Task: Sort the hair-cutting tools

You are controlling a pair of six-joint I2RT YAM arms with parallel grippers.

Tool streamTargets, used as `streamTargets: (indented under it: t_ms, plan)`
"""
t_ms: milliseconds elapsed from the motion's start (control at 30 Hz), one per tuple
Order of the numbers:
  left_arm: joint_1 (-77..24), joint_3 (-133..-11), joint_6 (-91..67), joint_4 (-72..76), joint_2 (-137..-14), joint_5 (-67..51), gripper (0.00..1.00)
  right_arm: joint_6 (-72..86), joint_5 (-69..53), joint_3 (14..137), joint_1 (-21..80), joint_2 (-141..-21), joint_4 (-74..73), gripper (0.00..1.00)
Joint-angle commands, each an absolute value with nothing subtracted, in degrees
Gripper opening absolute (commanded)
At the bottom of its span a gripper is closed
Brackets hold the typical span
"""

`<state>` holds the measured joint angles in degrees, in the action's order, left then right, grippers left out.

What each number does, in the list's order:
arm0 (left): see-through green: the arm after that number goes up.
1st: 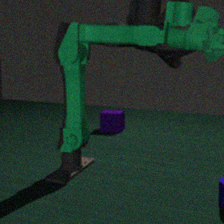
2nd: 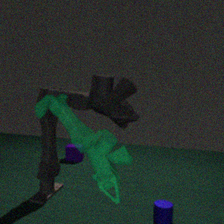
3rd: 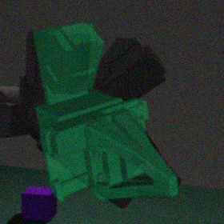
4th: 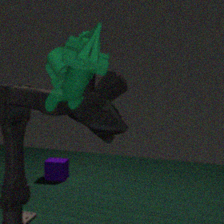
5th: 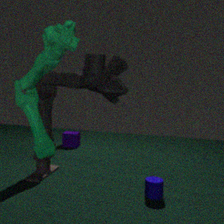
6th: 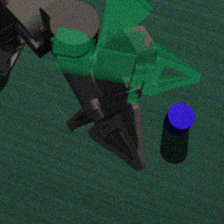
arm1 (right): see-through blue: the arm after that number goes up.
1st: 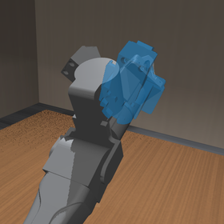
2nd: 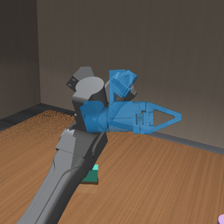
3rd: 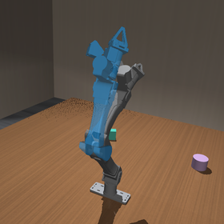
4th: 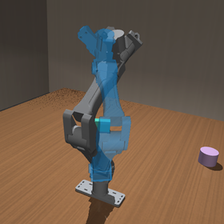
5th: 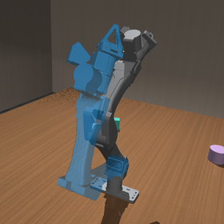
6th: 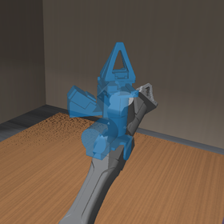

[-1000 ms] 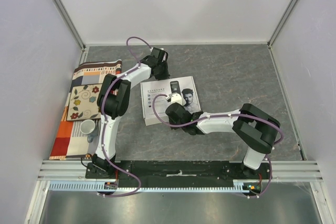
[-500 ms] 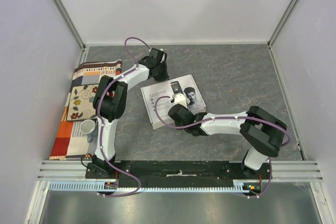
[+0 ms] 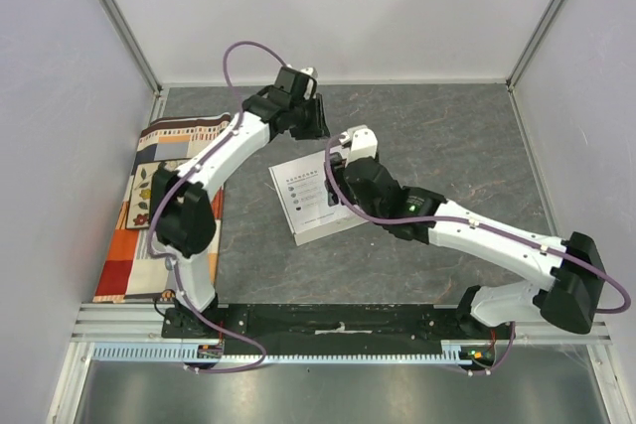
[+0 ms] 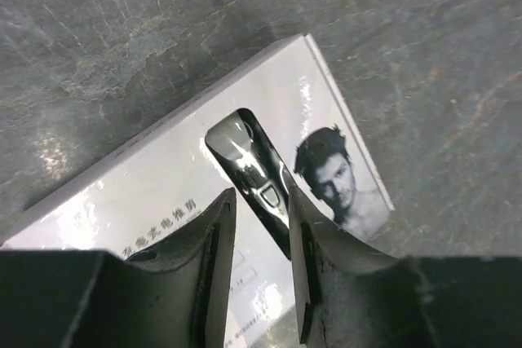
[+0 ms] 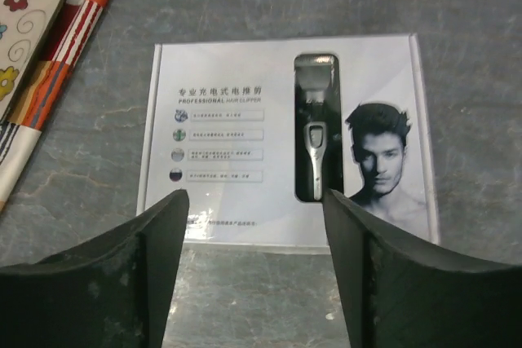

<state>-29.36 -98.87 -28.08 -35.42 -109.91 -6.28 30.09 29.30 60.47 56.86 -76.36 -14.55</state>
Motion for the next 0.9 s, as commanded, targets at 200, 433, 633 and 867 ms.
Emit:
streamTargets:
  t_ms: [200,433,633,867]
  plan:
    - [-29.0,-94.7,-23.6,-36.0,-86.1,-6.0,0.99,22.6,27.0,74.7,51.3,-74.4,-30.5,0.98]
    - [-29.0,-77.2,-23.3,-30.3,-68.5,-4.5,1.00,22.0,28.6,78.8,43.2,-74.3,-36.8,0.98]
    - [-29.0,-67.3,-22.9,-29.4,-56.0,-1.1,1.00,21.3,36.1,77.9,42.9,-70.9,-37.7,0.98]
    - [-29.0,-65.0,-20.3,-33.2,-49.4,3.8,1.00,19.2,39.4,78.7,40.3,-68.3,-39.5,0.98]
